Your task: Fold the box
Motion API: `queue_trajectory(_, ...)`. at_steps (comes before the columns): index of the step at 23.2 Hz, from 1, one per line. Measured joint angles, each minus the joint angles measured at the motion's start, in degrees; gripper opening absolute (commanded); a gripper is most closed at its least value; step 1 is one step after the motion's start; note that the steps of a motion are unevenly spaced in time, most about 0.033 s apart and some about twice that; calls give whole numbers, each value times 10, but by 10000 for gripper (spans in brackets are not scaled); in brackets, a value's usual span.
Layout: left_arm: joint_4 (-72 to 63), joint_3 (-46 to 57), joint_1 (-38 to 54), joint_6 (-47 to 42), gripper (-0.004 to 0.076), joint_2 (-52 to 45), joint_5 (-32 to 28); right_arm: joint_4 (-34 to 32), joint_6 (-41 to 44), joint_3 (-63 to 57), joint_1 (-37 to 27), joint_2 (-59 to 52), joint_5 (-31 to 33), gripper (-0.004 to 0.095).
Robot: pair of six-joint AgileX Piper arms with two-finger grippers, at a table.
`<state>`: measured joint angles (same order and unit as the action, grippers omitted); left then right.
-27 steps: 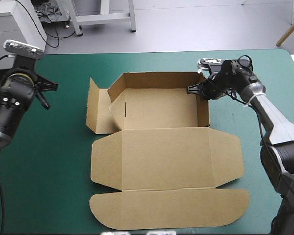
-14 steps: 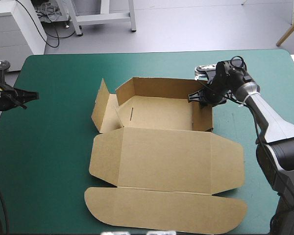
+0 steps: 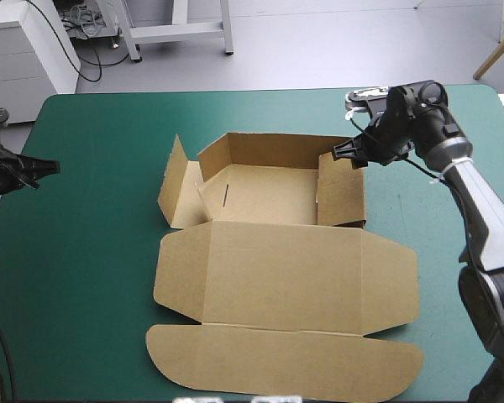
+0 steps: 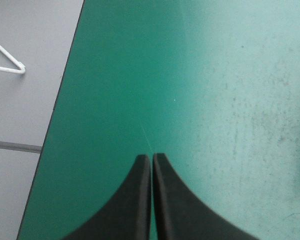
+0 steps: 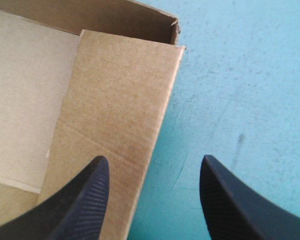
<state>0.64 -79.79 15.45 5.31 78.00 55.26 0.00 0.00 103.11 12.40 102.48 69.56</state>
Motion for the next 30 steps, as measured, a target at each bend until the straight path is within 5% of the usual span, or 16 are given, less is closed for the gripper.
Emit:
queue_trajectory(14, -19, 0, 0, 0, -4, 0, 1, 33, 0, -17, 0, -106, 11, 509)
queue_trajectory(30, -20, 0, 0, 0, -4, 0, 9, 57, 49, -40, 0, 90, -2, 509)
